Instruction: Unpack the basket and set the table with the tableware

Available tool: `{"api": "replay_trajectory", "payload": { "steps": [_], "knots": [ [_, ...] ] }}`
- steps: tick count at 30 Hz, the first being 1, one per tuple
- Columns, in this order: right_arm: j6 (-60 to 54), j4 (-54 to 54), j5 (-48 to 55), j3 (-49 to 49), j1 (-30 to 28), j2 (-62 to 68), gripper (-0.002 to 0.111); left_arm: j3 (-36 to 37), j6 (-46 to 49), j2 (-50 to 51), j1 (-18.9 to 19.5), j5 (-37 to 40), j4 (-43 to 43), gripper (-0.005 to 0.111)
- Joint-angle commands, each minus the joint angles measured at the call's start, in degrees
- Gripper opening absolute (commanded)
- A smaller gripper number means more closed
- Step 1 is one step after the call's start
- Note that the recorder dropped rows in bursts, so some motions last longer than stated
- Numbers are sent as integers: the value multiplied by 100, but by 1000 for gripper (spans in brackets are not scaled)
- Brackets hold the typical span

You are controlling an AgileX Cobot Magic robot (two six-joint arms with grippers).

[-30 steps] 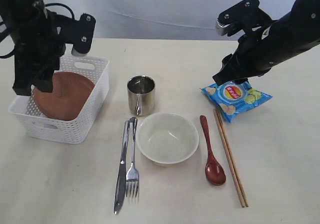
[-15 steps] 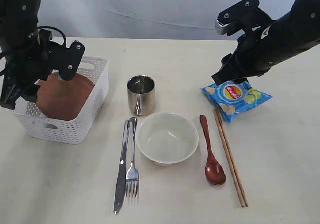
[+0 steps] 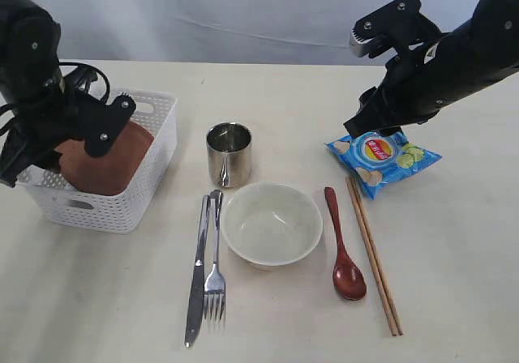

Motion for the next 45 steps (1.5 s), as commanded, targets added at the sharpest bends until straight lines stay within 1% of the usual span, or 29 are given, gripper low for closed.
{"api": "replay_trajectory", "payload": {
  "steps": [1,7,14,17,20,26,27,31,35,42,45],
  "knots": [
    [-3,7,-8,-39,-41,14,49,74,215,220,13,-10,73,54],
    [-3,7,-30,-39,-41,14,49,74,466,551,13,-13,147,54],
    [-3,7,-42,-39,-41,14,49,102,476,759,13,-599,399,54],
    [11,7,-52,-39,-41,14,49,102,476,814,13,-809,412,51],
    [12,7,-64,-39,-41,14,49,102,464,835,13,-895,412,41],
    [12,75,-147,-39,-41,14,49,102,454,813,13,-832,412,2],
    [12,101,-145,-39,-41,14,49,102,442,813,13,-810,412,0],
    [32,100,-157,-39,-41,14,49,102,442,694,13,-726,397,0],
    [44,141,-157,-39,-41,14,49,102,268,307,1,-726,387,0],
    [53,191,-157,-39,-41,14,49,102,205,-198,1,-787,-114,0],
    [39,289,-187,-39,-41,14,49,102,205,-352,1,-941,-152,0]
  ]
}}
